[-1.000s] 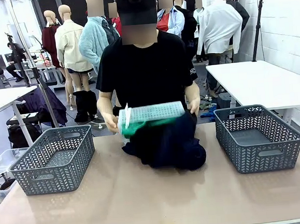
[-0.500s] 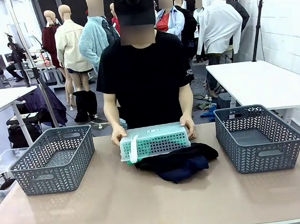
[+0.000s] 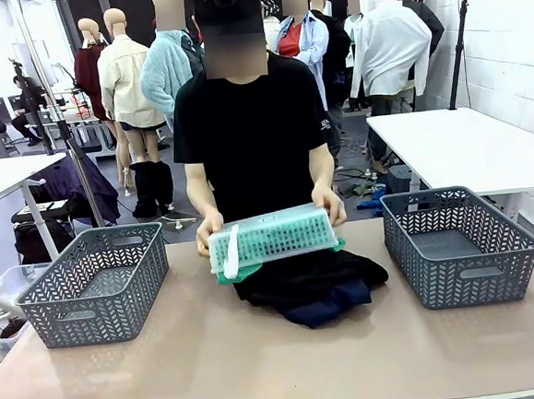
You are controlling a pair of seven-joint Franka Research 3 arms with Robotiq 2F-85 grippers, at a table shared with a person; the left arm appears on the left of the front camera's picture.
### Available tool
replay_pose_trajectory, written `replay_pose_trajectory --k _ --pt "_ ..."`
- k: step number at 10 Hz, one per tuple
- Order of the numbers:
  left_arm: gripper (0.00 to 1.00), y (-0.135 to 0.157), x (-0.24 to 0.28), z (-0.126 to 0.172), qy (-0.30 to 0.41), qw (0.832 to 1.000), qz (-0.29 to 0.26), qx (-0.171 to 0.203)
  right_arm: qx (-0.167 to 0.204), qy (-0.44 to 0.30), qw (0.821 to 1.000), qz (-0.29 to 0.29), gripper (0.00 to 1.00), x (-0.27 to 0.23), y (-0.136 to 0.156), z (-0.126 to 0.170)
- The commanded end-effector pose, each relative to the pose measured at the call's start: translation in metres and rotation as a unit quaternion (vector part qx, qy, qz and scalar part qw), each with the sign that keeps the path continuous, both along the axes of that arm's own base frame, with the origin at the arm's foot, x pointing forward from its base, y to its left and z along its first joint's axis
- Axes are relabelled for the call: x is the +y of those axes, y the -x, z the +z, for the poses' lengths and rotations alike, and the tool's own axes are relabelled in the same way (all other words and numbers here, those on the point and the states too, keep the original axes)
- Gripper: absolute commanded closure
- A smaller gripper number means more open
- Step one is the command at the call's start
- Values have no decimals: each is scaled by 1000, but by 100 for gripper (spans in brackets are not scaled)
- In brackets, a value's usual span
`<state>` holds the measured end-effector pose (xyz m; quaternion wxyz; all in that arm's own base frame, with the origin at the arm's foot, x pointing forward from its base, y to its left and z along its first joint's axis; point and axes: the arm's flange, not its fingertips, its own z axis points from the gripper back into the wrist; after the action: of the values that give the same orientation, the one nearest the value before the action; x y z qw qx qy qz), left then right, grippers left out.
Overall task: Sort the tops and bottoms.
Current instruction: Lift clothes from the center of the table with your left hand.
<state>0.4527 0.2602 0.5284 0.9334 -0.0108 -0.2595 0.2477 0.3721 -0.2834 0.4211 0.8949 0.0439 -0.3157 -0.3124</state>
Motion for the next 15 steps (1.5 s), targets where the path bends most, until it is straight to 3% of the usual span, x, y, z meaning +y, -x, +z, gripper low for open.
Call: replay_pose_trajectory --k 1,15 --pt "0 4 0 0 -6 1000 -2 -1 0 10 1000 4 0 3 4 1" --pt "0 4 0 0 -6 1000 -2 -1 0 10 1000 4 0 3 4 1"
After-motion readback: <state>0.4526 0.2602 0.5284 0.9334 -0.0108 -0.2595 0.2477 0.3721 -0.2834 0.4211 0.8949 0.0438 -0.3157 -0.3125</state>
